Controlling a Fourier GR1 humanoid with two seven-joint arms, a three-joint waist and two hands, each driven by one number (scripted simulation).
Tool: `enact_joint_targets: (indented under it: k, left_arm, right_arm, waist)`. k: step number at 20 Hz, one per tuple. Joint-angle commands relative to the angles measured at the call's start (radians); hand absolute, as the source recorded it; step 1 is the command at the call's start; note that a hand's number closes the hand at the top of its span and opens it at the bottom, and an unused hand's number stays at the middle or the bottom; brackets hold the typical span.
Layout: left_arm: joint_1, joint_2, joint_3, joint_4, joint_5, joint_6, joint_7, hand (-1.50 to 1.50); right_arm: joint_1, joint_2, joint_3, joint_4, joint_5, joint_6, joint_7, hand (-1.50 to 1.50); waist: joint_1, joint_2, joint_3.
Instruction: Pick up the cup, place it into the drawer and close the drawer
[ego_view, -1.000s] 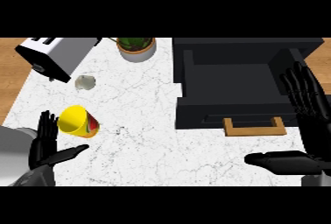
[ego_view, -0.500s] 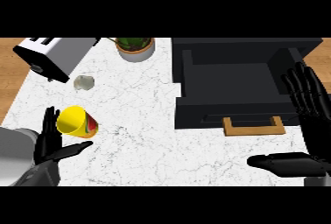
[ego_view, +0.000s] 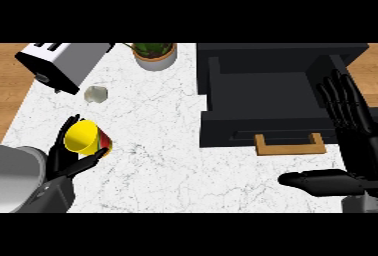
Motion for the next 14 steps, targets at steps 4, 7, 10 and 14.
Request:
enact_joint_targets:
  k: [4, 7, 10, 14]
  left_arm:
    - [-0.01, -0.014, -0.006, -0.014, 0.014, -0.205, -0.05, 1.5]
    - [-0.001, -0.029, -0.003, -0.034, 0.029, -0.257, -0.063, 1.5]
    - [-0.016, -0.025, -0.001, -0.056, 0.033, -0.247, -0.077, 1.5]
    - [0.033, -0.059, -0.008, -0.076, 0.031, -0.227, -0.135, 1.5]
  right_arm:
    - [0.007, -0.004, 0.002, -0.024, -0.009, 0.008, 0.011, -1.5]
    - [0.041, 0.0, 0.002, -0.027, -0.005, 0.009, 0.002, -1.5]
    - [0.023, 0.001, 0.0, -0.007, 0.004, 0.003, -0.001, -1.5]
    - [-0.043, -0.027, -0.029, 0.025, -0.007, 0.005, 0.027, -1.5]
  waist:
    - [-0.006, -0.001, 0.0]
    - [-0.006, -0.002, 0.0]
    - [-0.004, 0.0, 0.0]
    - [0.01, -0.002, 0.001]
